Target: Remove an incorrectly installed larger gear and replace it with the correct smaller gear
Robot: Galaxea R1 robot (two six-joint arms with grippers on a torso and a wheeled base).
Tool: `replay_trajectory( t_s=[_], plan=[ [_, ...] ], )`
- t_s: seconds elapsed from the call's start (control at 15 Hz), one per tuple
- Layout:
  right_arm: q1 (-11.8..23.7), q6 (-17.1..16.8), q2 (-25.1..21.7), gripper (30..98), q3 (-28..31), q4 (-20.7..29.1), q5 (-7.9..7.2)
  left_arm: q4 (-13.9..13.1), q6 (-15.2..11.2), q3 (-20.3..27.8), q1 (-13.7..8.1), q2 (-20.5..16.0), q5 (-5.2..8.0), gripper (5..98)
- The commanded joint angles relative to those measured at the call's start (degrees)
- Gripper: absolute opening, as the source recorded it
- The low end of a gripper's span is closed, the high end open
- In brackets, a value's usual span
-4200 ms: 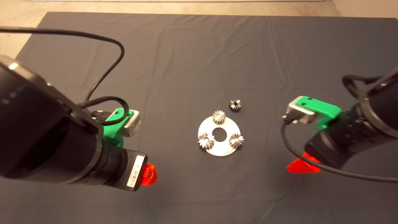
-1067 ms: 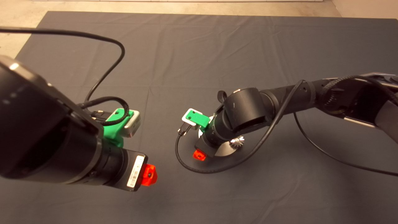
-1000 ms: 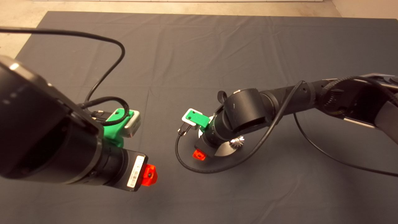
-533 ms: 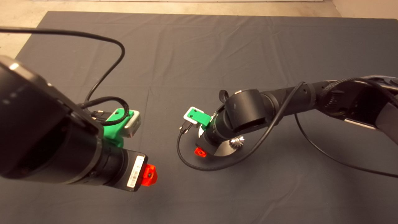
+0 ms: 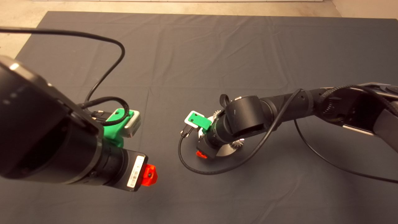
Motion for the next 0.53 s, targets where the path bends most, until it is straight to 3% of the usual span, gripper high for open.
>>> replay_trajectory(
  t_s=[0.0,0.07,0.47],
  plan=[
    [0.9,-0.3,0.1,79.6,0.0,-2.6,-0.16,-0.9,-0.3,0.9,-1.2,0.2,7.55,97.8],
    [0.9,-0.3,0.1,75.3,0.0,-3.0,-0.16,-0.9,-0.4,0.9,-1.2,0.2,7.55,97.8],
    [0.8,-0.4,0.2,70.6,-0.1,-3.2,-0.16,-0.9,-0.4,0.9,-1.2,0.2,7.55,97.8]
  ],
)
